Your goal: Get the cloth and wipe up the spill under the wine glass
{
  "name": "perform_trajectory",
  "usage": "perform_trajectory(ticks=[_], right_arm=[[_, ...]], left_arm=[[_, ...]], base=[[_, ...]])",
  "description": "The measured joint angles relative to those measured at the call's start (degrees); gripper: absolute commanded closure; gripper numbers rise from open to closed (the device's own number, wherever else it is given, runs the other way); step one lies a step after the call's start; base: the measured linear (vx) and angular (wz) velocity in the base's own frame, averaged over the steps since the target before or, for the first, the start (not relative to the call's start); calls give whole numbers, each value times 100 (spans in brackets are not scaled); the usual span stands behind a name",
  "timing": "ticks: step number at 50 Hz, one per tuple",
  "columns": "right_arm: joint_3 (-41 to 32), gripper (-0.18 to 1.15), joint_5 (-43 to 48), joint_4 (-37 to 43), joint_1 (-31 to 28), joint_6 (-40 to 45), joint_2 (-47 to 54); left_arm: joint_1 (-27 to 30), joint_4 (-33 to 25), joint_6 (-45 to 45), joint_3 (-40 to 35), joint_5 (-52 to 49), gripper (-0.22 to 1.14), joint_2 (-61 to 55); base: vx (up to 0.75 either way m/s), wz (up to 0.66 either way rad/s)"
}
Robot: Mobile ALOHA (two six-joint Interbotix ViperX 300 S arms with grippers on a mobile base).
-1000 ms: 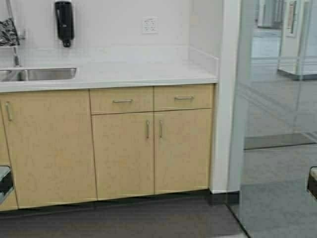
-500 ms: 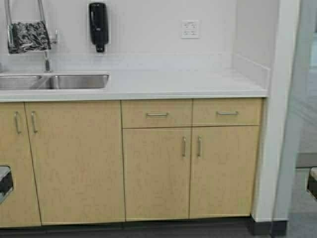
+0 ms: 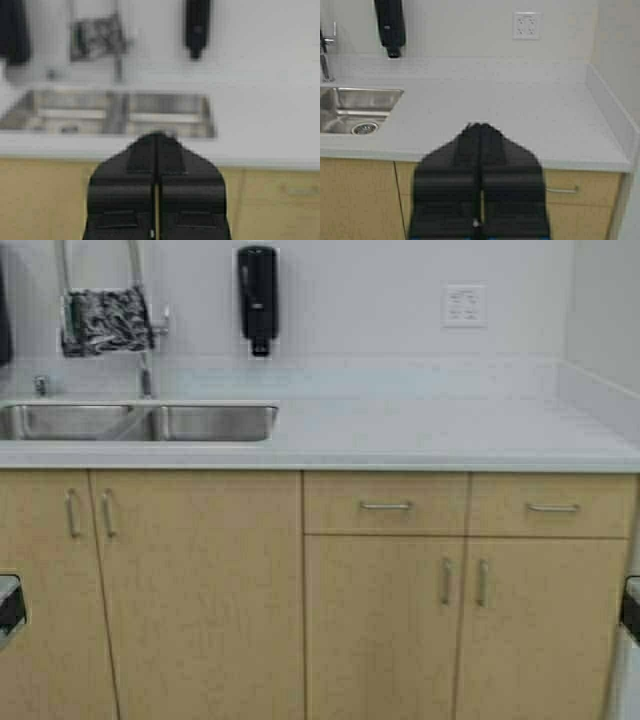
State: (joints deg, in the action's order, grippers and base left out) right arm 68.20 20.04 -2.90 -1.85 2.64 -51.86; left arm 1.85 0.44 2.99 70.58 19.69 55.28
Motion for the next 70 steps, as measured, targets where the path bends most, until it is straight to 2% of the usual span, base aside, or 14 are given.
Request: perform_trajectory(ticks=[33, 59, 70], right_arm=[[9, 92, 18, -9, -53, 35, -79], [-62, 92, -264, -316, -800, 35, -141], [-378, 92, -976, -352, -1213, 35, -79]], left_arm=[[0, 0, 149, 70, 18, 89, 44], [0, 0, 237, 105, 53, 89, 141], [-62, 79, 431, 202, -88, 89, 527]], base=[[41, 30], [38, 24], [34, 9]])
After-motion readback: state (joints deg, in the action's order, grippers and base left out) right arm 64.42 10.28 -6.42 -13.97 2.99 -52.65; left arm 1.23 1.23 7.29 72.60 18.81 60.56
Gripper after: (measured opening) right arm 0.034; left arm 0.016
